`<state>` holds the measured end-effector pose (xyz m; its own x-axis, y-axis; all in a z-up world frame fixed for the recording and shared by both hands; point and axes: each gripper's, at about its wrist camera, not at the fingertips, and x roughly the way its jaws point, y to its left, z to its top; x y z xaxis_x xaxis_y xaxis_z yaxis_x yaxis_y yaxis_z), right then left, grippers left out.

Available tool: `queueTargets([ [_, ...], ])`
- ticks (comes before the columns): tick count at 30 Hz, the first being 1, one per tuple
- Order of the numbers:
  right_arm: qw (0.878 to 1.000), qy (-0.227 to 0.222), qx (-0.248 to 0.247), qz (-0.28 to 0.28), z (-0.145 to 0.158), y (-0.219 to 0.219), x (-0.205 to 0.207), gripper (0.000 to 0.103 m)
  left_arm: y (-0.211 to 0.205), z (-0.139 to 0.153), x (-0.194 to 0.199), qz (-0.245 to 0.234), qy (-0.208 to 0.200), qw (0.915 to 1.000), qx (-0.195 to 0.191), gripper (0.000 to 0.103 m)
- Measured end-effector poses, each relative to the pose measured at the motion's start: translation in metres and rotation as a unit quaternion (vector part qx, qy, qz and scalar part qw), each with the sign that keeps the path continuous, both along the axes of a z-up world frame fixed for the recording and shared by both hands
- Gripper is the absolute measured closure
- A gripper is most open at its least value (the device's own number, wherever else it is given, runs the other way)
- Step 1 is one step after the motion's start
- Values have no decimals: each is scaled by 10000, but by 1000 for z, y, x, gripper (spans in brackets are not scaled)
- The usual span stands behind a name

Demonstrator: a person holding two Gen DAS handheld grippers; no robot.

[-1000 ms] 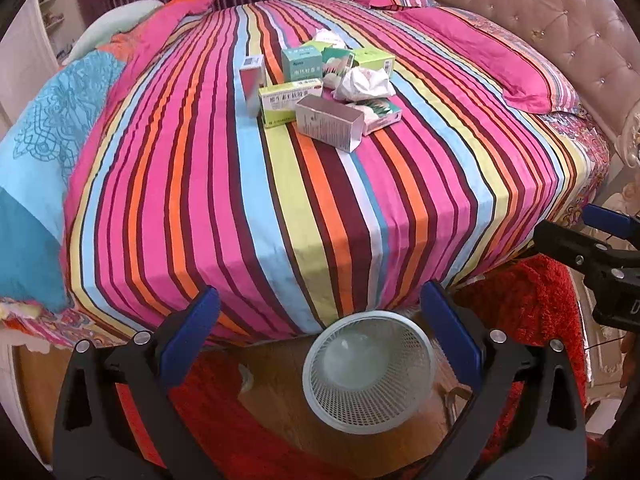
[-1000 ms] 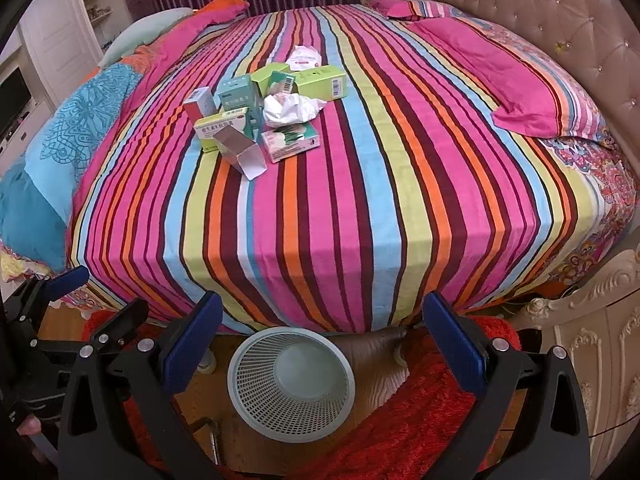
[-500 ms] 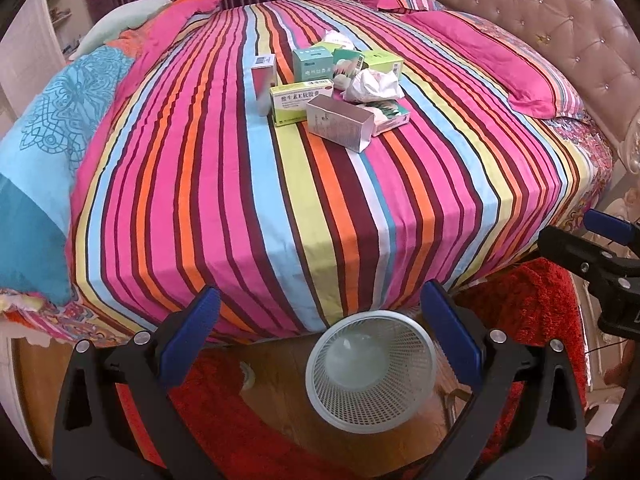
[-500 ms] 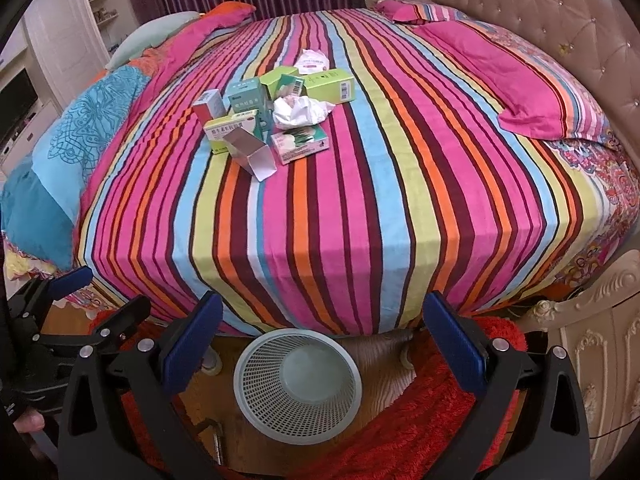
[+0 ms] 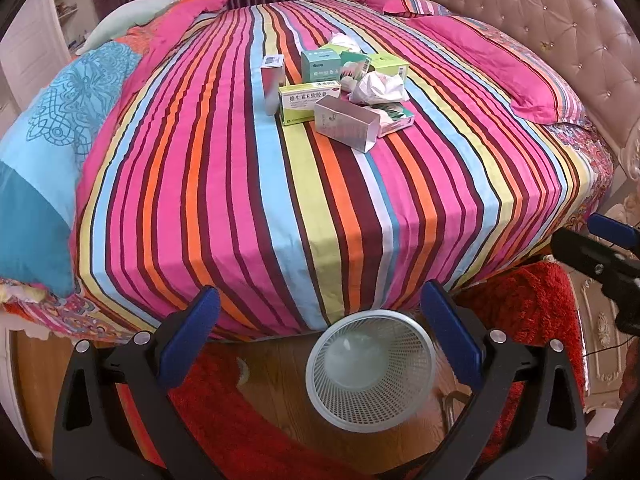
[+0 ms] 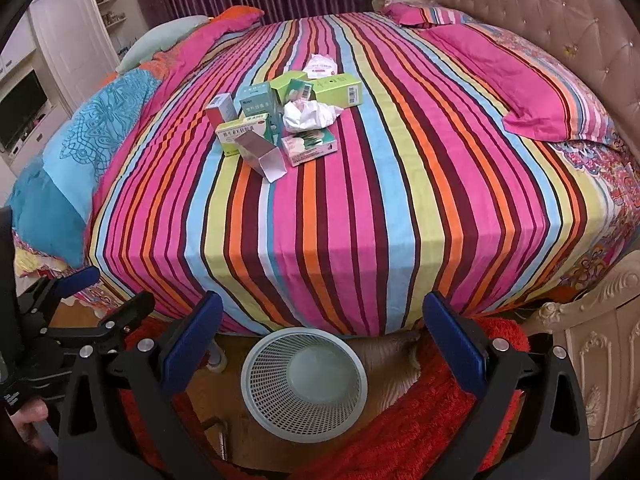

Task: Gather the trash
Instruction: 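Grasp the white barcode box with the left tool while the right tool grasps the white tissue packet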

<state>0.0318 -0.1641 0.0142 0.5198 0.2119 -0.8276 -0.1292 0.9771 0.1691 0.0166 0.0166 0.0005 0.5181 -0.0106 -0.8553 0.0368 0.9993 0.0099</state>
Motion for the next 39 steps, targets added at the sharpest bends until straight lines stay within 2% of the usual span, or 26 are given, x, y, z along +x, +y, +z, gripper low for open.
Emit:
queueTargets([
  [11, 9999, -46, -156, -38, -6, -2, 23, 7, 9, -11, 26, -1, 77, 10000, -38, 6],
  [18, 9998, -195, -43, -26, -6, -7, 53, 7, 38, -15, 60, 119, -85, 9996, -235, 6],
  [23, 9995, -301, 61, 68, -11, -4, 86, 7, 59, -16, 99, 159, -353, 9984, -403, 6],
  [26, 9992, -370, 87, 140, -14, 3, 110, 7, 67, -14, 129, 36, -539, 9964, -660, 6],
  [28, 9989, -405, 93, 220, -16, 7, 125, 7, 68, -13, 145, -61, -647, 9954, -699, 6],
  [32, 9985, -484, 76, 253, -21, 13, 152, 7, 70, -14, 176, -46, -654, 9959, -618, 6],
  [36, 9984, -479, 79, 273, -28, 18, 177, 7, 77, -11, 210, 217, -621, 9945, -818, 6],
  [39, 9984, -456, 84, 324, -36, 24, 195, 7, 77, -16, 235, 355, -569, 9944, -820, 6],
])
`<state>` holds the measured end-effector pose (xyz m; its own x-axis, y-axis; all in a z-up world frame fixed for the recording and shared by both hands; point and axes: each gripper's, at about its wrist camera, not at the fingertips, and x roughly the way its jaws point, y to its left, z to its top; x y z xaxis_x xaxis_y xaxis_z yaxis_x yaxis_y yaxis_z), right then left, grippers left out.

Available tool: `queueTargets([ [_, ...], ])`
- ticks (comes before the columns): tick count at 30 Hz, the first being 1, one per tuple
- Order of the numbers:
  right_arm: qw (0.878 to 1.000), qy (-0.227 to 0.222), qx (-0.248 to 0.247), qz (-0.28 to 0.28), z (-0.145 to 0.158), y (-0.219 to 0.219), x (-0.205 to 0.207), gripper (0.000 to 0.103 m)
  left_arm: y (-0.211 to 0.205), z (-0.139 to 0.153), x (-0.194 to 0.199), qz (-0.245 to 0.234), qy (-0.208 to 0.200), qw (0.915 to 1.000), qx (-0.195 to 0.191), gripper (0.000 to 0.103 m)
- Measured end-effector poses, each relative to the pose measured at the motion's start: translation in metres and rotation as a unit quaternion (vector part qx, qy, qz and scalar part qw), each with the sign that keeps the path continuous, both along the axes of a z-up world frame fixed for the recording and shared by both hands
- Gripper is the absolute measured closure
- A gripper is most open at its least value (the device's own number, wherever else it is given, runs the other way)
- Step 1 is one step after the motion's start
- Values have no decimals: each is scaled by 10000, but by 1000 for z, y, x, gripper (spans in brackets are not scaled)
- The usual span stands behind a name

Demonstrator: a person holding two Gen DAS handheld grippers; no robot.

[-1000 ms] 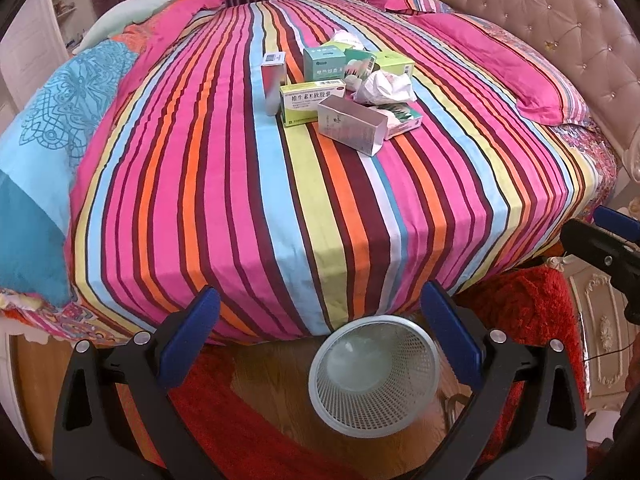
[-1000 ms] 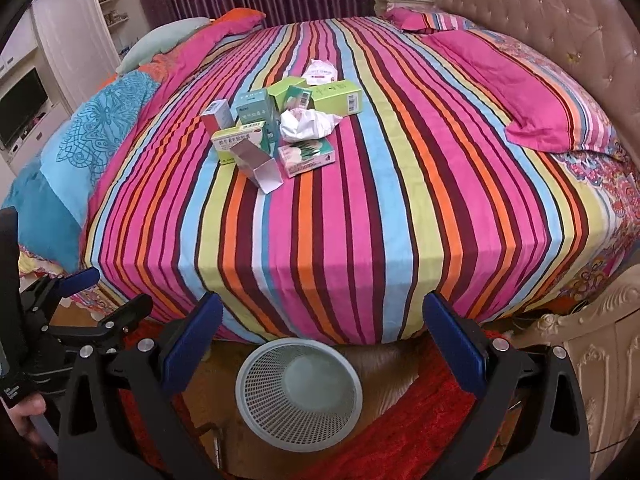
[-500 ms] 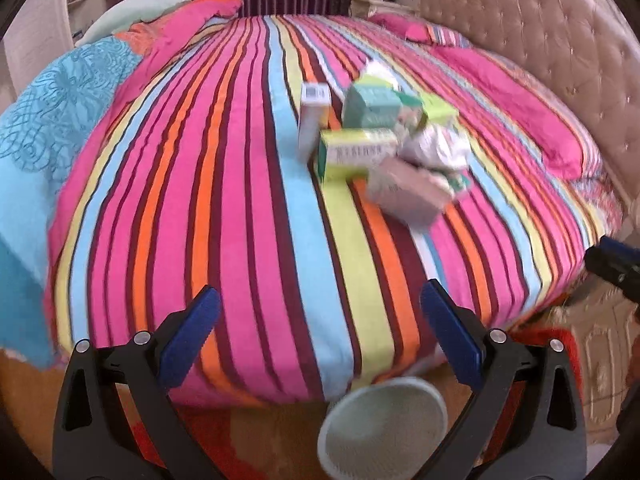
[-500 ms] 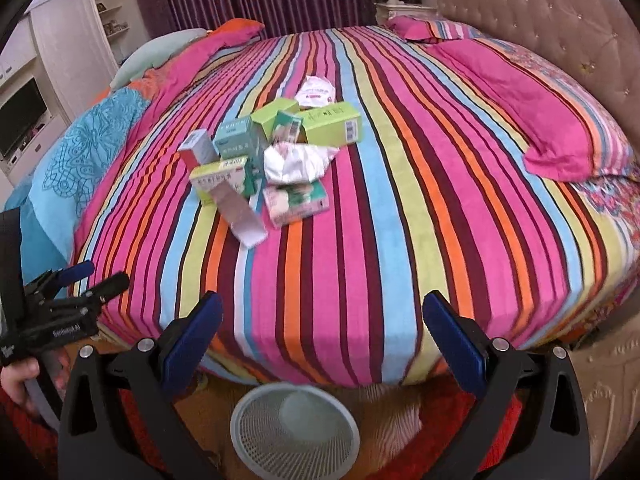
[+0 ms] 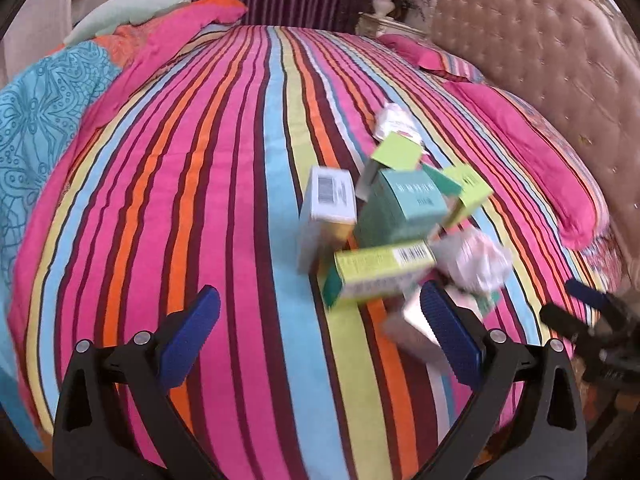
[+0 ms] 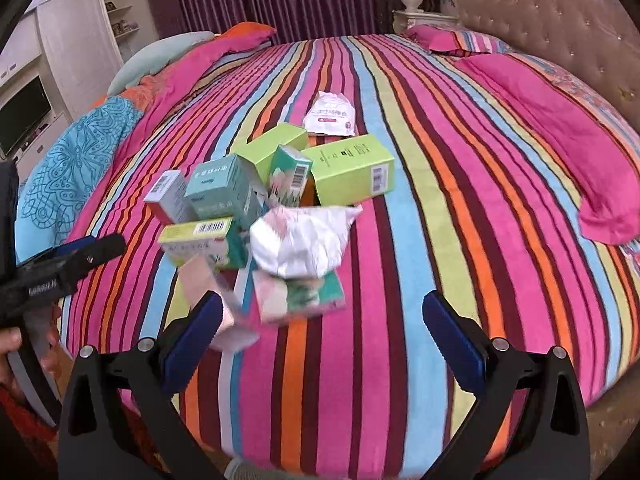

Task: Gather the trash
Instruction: 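Grasp the white barcode box with the left tool while the right tool grasps the white tissue packet, then carry both items over the wastebasket and open both tools to drop them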

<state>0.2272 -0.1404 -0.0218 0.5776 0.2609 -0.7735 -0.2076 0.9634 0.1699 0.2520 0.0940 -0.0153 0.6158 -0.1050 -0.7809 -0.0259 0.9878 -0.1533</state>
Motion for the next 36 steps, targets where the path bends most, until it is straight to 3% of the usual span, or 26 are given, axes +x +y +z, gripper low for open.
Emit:
queueTargets([
  [6, 9999, 17, 56, 88, -7, 7, 27, 7, -1, -11, 38, 129, 89, 9999, 52, 6],
  [15, 9988, 258, -342, 237, -30, 29, 54, 10, 5, -34, 69, 271, 345, 9990, 111, 8],
  [17, 9987, 354, -248, 288, -34, 28, 58, 16, 6, -37, 75, 175, 423, 9989, 25, 30],
  [19, 9982, 435, -135, 389, -34, 29, 58, 34, 4, -41, 78, 50, 540, 9984, -165, 69],
  [26, 9980, 418, -163, 445, -31, 25, 49, 40, -6, -46, 66, -250, 624, 9977, -5, 71],
  [36, 9993, 321, -71, 197, -23, -2, 17, 44, -19, -38, 7, -777, 610, 9951, -33, 71],
])
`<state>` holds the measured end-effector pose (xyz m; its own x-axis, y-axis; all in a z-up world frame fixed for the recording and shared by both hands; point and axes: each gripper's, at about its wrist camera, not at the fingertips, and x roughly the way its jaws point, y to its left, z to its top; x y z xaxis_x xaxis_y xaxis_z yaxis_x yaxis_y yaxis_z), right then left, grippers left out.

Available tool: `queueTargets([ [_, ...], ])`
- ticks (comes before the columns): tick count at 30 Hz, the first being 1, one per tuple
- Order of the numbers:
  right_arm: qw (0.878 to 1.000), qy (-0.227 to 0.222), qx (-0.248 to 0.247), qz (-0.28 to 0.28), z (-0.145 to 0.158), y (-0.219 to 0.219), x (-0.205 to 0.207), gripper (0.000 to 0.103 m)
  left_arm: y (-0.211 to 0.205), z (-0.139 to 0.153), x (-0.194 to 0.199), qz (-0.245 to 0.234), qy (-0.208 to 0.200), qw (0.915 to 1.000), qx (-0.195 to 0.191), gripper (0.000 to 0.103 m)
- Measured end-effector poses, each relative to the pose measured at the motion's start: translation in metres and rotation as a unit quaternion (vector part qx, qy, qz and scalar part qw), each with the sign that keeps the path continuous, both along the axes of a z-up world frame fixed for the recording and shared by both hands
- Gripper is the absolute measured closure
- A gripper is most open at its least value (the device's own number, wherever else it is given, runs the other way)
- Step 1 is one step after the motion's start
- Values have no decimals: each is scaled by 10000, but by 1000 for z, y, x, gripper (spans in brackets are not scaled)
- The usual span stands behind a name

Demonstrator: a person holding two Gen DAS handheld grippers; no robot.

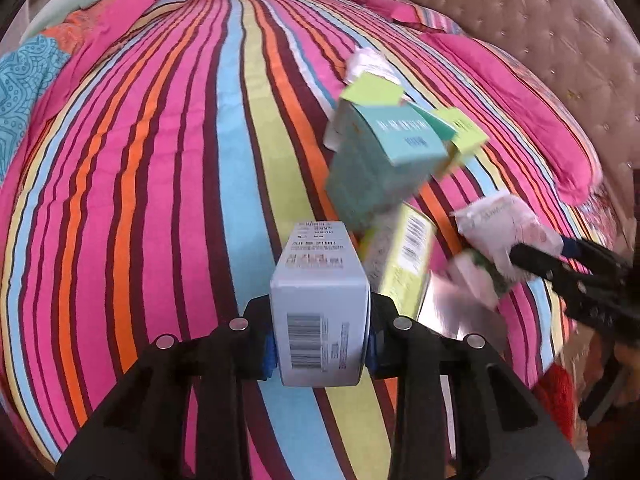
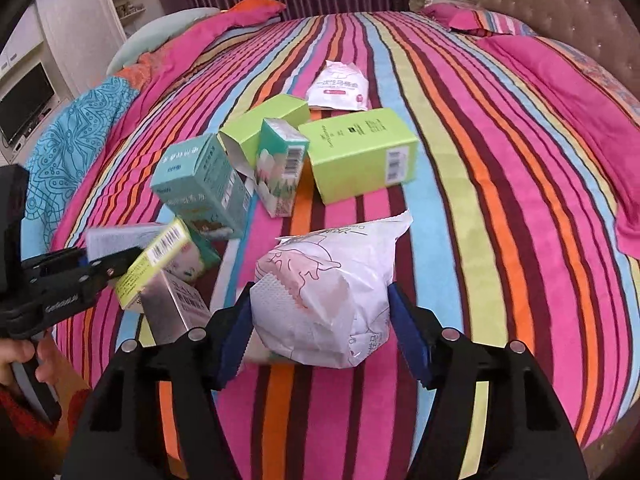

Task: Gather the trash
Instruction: 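Carry both items over the wastebasket and open both tools to drop them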

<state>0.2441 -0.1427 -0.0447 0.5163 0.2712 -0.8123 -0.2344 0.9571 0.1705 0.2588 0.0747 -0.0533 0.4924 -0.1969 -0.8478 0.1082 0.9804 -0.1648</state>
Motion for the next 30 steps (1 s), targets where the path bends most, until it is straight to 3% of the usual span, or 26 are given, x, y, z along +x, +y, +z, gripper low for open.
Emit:
queueTargets([
  [6, 9984, -190, -338, -415, 2, -24, -23, 47, -6, 3, -39, -83, -64, 9999, -37, 71],
  [12, 9971, -289, -116, -688, 10, -46, -47, 50, 3, 9, -78, 187, -244, 9994, -170, 72],
  [19, 9970, -384, 112, -670, 20, -51, -83, 55, 4, 14, -121, 247, -337, 9987, -286, 72],
  [30, 9975, -276, 531, -372, 33, -52, -134, 59, -16, 9, -196, 55, -128, 9988, -479, 72],
])
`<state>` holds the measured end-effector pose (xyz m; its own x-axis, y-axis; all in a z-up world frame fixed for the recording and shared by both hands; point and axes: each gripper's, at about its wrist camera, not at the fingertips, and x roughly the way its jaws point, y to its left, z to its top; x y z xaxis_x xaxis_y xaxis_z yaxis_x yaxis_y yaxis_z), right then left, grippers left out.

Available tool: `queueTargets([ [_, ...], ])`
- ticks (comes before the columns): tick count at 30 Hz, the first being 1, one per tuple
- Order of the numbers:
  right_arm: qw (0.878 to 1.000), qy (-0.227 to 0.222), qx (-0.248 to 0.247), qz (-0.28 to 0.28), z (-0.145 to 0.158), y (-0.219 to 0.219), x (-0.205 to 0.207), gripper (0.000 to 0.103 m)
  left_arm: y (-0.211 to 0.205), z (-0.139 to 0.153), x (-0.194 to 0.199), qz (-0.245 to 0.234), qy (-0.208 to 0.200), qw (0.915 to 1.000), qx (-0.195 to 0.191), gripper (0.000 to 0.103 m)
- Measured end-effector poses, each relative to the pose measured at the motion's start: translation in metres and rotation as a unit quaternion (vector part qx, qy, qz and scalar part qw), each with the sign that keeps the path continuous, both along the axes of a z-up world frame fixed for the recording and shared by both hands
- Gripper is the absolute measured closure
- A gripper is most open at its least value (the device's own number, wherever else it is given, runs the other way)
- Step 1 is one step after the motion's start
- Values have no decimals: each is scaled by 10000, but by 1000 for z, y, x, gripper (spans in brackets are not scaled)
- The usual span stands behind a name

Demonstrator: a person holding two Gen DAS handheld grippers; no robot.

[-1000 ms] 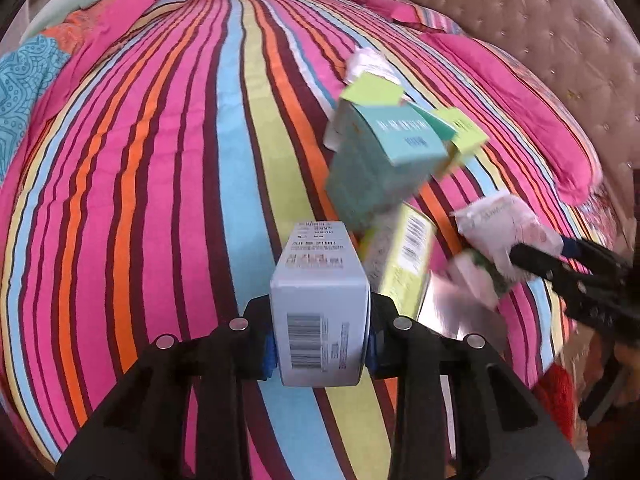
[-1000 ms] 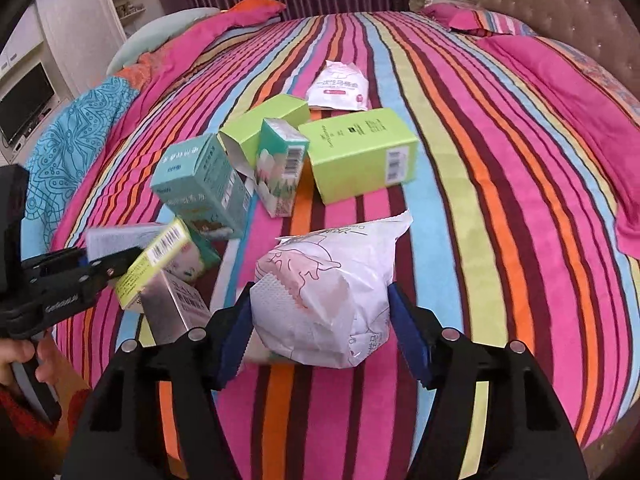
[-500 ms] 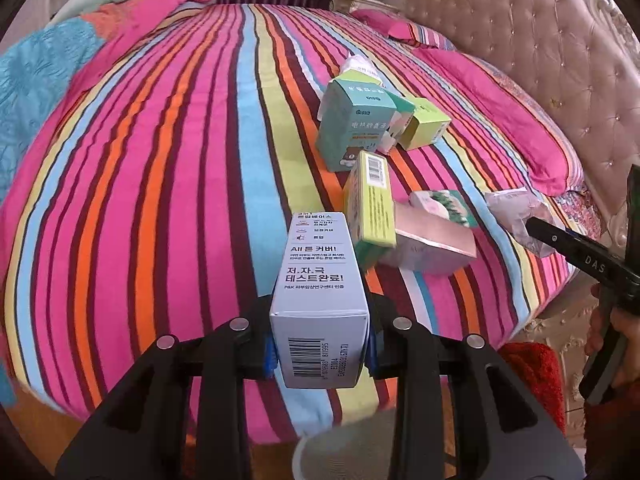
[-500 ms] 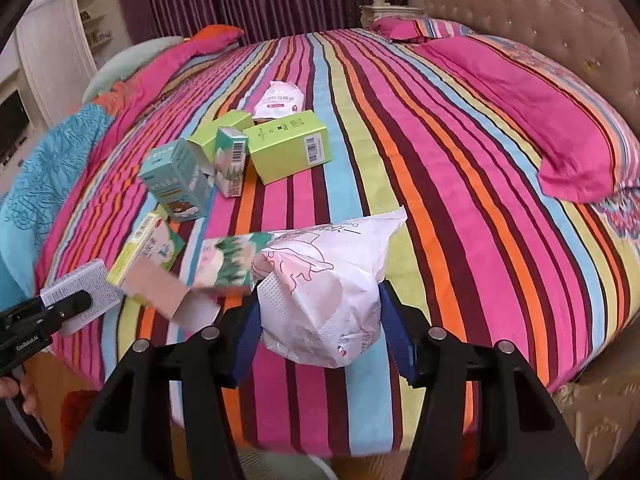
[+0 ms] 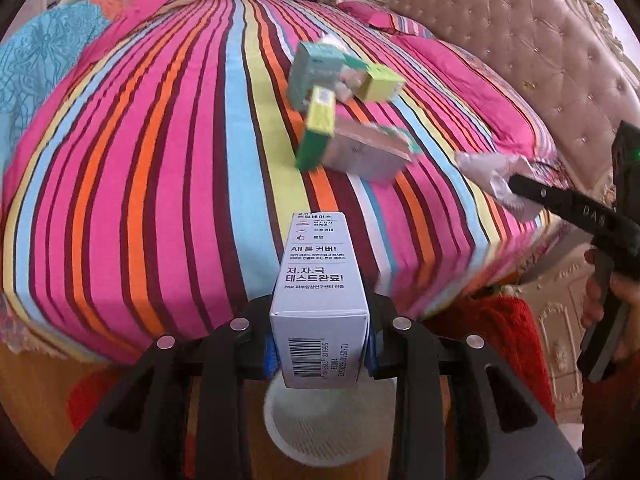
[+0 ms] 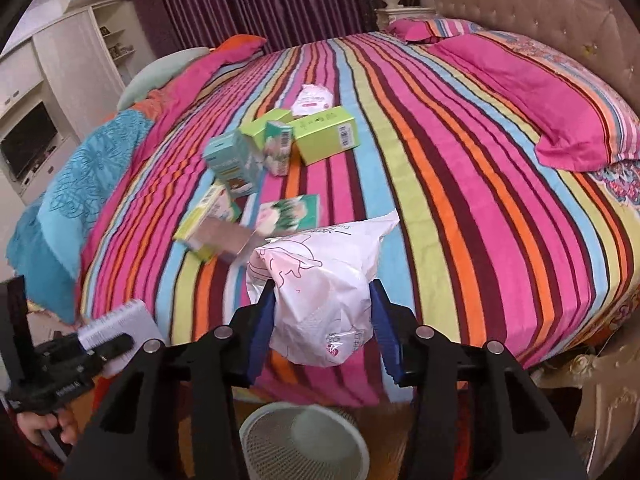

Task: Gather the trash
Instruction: 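Carry both items over the wastebasket and open both tools to drop them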

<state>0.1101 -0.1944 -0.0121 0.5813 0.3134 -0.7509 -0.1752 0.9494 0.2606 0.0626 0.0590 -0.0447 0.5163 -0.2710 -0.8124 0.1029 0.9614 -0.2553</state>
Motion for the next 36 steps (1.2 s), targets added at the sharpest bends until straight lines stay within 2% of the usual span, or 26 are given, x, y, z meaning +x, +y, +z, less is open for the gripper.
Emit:
queueTargets([
  [7, 9983, 471, 22, 344, -12, 6, -55, 59, -14, -22, -47, -285, 411, 9987, -14, 72],
  [9, 9968, 679, 6, 412, -23, 10, -67, 59, -18, -36, -55, -319, 637, 9974, -65, 72],
  [15, 9846, 1696, 92, 405, -82, 23, -86, 59, -29, -75, -62, -490, 1336, 9896, -189, 72],
  [18, 9724, 2269, 222, 490, -113, 32, -86, 59, -33, -97, -60, -507, 1802, 9821, -207, 72],
  [23, 9530, 2973, 62, 588, -159, 49, -74, 59, -35, -139, -52, -507, 2475, 9675, -113, 72],
  [27, 9365, 3449, -197, 605, -198, 61, -63, 59, -45, -178, -44, -572, 3089, 9494, -33, 72],
  [30, 9179, 3946, 50, 412, -227, 60, -61, 59, -46, -202, -40, -545, 3474, 9361, 17, 72],
  [33, 9039, 4264, 259, 242, -244, 59, -60, 59, -45, -218, -34, -469, 3672, 9288, 186, 71],
  [36, 8997, 4357, 155, 213, -252, 64, -57, 58, -45, -229, -29, -368, 3782, 9242, 373, 70],
])
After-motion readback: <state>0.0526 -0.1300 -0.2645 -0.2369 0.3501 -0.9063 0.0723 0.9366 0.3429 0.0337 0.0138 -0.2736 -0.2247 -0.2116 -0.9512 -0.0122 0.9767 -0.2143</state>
